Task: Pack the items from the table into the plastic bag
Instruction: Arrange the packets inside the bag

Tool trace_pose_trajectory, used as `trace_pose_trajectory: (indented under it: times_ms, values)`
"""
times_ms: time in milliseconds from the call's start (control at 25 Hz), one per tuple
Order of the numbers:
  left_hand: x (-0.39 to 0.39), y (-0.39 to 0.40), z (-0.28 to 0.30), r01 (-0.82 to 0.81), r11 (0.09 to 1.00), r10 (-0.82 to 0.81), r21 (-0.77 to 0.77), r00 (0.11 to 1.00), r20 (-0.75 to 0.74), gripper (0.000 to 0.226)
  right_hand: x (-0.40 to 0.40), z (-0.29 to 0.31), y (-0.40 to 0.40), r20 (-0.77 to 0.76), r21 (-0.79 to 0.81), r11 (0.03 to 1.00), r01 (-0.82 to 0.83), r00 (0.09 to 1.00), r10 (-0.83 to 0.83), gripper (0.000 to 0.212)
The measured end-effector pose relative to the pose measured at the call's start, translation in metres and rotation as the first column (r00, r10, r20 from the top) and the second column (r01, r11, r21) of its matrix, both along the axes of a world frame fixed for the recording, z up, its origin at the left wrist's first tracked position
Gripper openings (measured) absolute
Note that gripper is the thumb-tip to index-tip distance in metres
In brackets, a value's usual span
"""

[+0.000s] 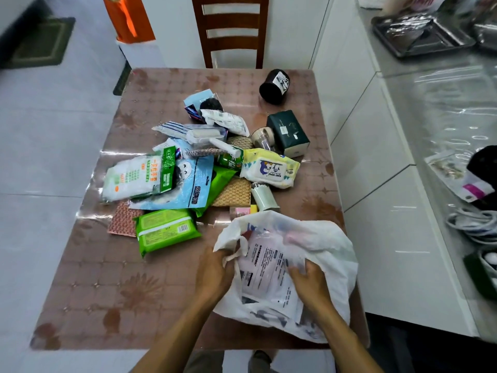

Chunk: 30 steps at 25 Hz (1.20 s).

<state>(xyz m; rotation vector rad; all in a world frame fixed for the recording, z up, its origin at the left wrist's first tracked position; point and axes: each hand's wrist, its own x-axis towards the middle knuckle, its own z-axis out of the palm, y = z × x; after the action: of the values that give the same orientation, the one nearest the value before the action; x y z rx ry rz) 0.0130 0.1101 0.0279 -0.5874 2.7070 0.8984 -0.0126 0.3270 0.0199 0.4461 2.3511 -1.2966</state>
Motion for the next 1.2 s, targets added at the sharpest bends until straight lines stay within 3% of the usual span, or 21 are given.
trace_pose_trajectory:
  times_ms: [80,120,160,240,320,440,480,520,600,680,760,800,880,960,1040,1120,1200]
  values:
    - [-0.002,0.005,-0.002,0.162,0.986,-0.162,0.028,0.987,-0.008,0.032,0.001,0.001,-0.003,-0.024,0.195,0.969,-0.152,0.987,0.159,0.022]
    - [-0.004,0.01,-0.002,0.194,0.981,-0.193,0.031,0.981,-0.021,0.032,0.003,0.003,-0.005,-0.068,0.372,0.908,-0.19,0.971,0.231,0.023]
    - [-0.006,0.013,0.001,0.154,0.988,-0.153,0.017,0.987,-0.046,0.034,0.006,-0.002,-0.002,-0.132,0.535,0.819,-0.208,0.937,0.324,0.02]
    - [-0.012,0.012,0.011,-0.114,0.994,0.112,-0.002,0.985,-0.134,0.036,0.006,-0.003,0.008,-0.187,0.732,0.665,-0.148,0.895,0.404,0.054]
    - [-0.013,0.002,0.019,-0.232,0.973,0.229,0.01,0.949,-0.215,0.04,-0.011,0.01,0.022,-0.124,0.762,0.619,-0.191,0.895,0.428,0.073]
    - [-0.008,-0.03,0.029,-0.109,0.994,0.101,-0.023,0.966,-0.24,0.047,-0.041,0.019,0.042,0.219,0.757,0.499,-0.422,0.883,0.415,0.069]
    - [-0.007,-0.041,0.034,-0.1,0.993,0.084,-0.065,0.973,-0.217,0.045,-0.049,0.021,0.05,0.269,0.764,0.468,-0.445,0.878,0.396,0.064]
    - [-0.008,-0.048,0.037,-0.087,0.986,0.059,-0.145,0.981,-0.186,0.042,-0.055,0.027,0.058,0.239,0.772,0.483,-0.414,0.892,0.383,0.054]
    - [-0.012,-0.054,0.046,0.028,0.947,-0.098,-0.319,0.974,-0.206,0.041,-0.064,0.042,0.067,0.052,0.699,0.644,-0.309,0.921,0.386,0.034]
    - [-0.023,-0.048,0.053,0.26,0.865,-0.414,-0.43,0.853,-0.318,0.044,-0.075,0.065,0.061,-0.096,0.576,0.79,-0.213,0.941,0.324,0.022]
    - [-0.042,-0.036,0.054,0.447,0.763,-0.611,-0.467,0.734,-0.296,0.051,-0.094,0.088,0.055,-0.196,0.52,0.853,-0.042,0.966,0.167,0.014]
    - [-0.05,-0.03,0.054,0.485,0.748,-0.627,-0.454,0.74,-0.242,0.058,-0.097,0.098,0.056,-0.171,0.546,0.837,-0.009,0.978,0.123,0.014]
    - [-0.066,-0.027,0.055,0.462,0.811,-0.55,-0.36,0.811,-0.198,0.067,-0.091,0.117,0.06,-0.051,0.58,0.815,-0.006,0.998,0.043,0.03]
    - [-0.07,-0.037,0.048,0.43,0.875,-0.479,-0.224,0.839,-0.258,0.067,-0.079,0.144,0.052,-0.191,0.498,0.863,0.087,0.981,0.012,0.045]
    - [-0.059,-0.047,0.035,0.471,0.876,-0.481,-0.109,0.833,-0.274,0.062,-0.082,0.159,0.02,-0.416,0.337,0.935,0.108,0.908,0.046,0.038]
    - [-0.033,-0.05,0.025,0.527,0.848,-0.524,-0.054,0.82,-0.232,0.046,-0.102,0.151,-0.026,-0.415,0.328,0.942,-0.063,0.887,0.204,0.026]
    - [-0.013,-0.051,0.019,0.484,0.875,-0.47,0.024,0.859,-0.205,0.041,-0.135,0.113,-0.068,-0.254,0.383,0.892,-0.239,0.902,0.35,0.02]
